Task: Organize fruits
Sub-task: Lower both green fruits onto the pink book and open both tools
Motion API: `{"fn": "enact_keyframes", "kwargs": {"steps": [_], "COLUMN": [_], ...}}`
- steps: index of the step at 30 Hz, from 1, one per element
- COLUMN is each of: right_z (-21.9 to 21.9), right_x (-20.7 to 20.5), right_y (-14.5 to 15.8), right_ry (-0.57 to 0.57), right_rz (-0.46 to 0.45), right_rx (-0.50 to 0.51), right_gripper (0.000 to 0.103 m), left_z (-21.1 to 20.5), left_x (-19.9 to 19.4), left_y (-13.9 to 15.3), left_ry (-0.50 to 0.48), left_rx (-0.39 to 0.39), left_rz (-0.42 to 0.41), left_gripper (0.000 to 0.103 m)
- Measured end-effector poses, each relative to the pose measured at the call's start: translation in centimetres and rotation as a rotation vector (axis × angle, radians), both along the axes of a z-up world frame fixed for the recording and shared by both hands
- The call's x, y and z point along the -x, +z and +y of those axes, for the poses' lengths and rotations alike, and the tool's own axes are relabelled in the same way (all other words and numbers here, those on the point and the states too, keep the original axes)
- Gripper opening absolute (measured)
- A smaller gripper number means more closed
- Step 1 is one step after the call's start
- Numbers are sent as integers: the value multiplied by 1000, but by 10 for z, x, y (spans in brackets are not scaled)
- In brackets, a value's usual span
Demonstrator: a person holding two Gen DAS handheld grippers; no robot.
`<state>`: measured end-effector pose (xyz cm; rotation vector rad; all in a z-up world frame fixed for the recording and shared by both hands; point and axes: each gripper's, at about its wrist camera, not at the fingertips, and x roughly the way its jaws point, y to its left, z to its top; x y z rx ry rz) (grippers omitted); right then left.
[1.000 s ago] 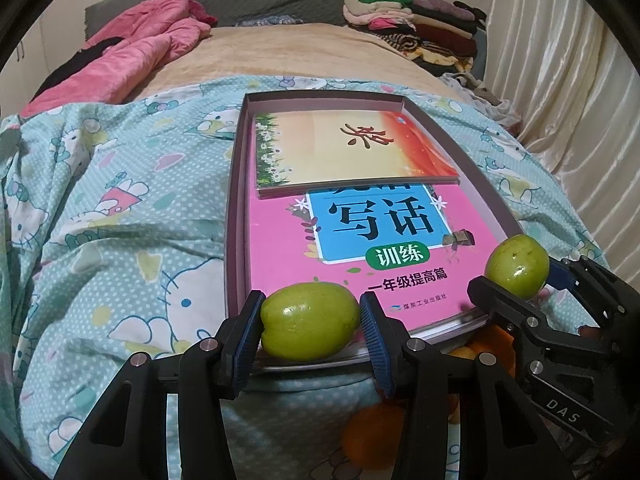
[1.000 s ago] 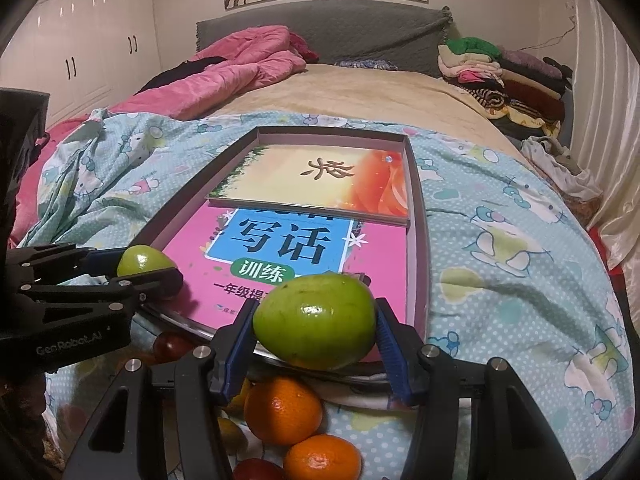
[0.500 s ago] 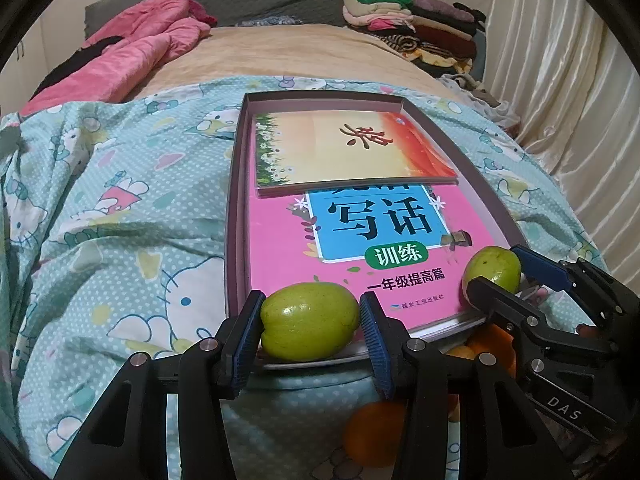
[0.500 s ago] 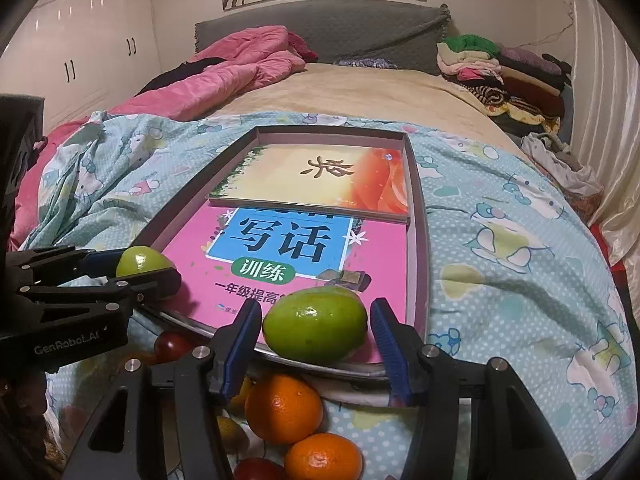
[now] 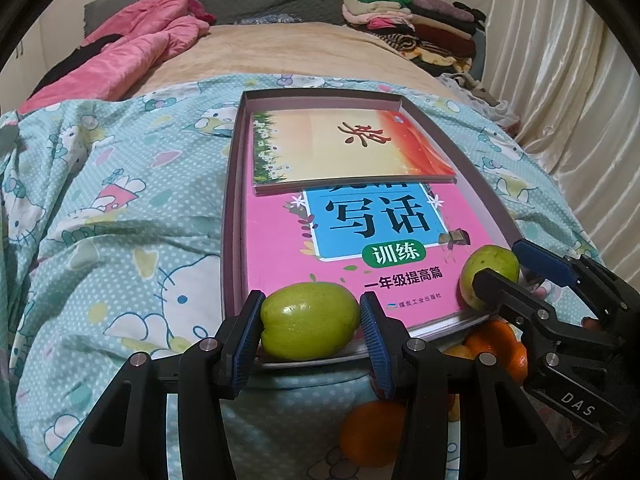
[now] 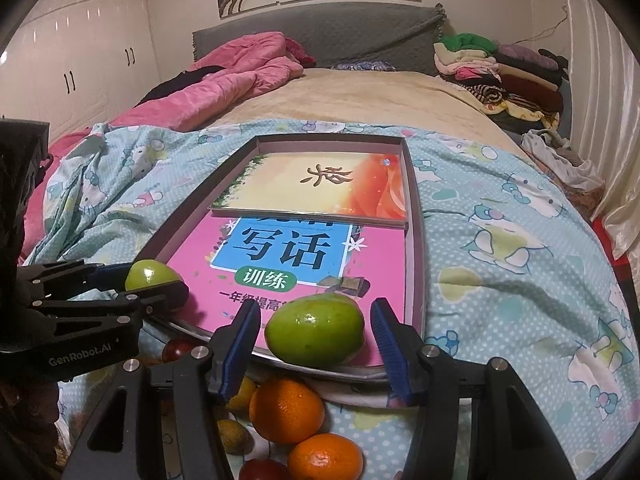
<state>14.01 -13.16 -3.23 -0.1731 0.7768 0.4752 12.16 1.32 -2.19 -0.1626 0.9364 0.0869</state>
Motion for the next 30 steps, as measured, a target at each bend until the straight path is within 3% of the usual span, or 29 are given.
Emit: {"fn": "enact_keyframes", "kwargs": {"steps": [8,12,30], "right_z": [-1,-2,-5], "right_x": [0,3,4], "right_y": [1,4,10], "right_ry": [-2,0,-23], "right_rz": [2,-20,-43], "right_rx": [-9,-13,-30], "right_gripper": [61,68,81], "left_z": [3,2,1], "left_x": [2,4,16], "left_y": [3,6,21], "left_ry": [11,3,-5], "left_rx": [16,11,30], "left_rz": [-2,-8,-52], "left_gripper": [50,51,61]}}
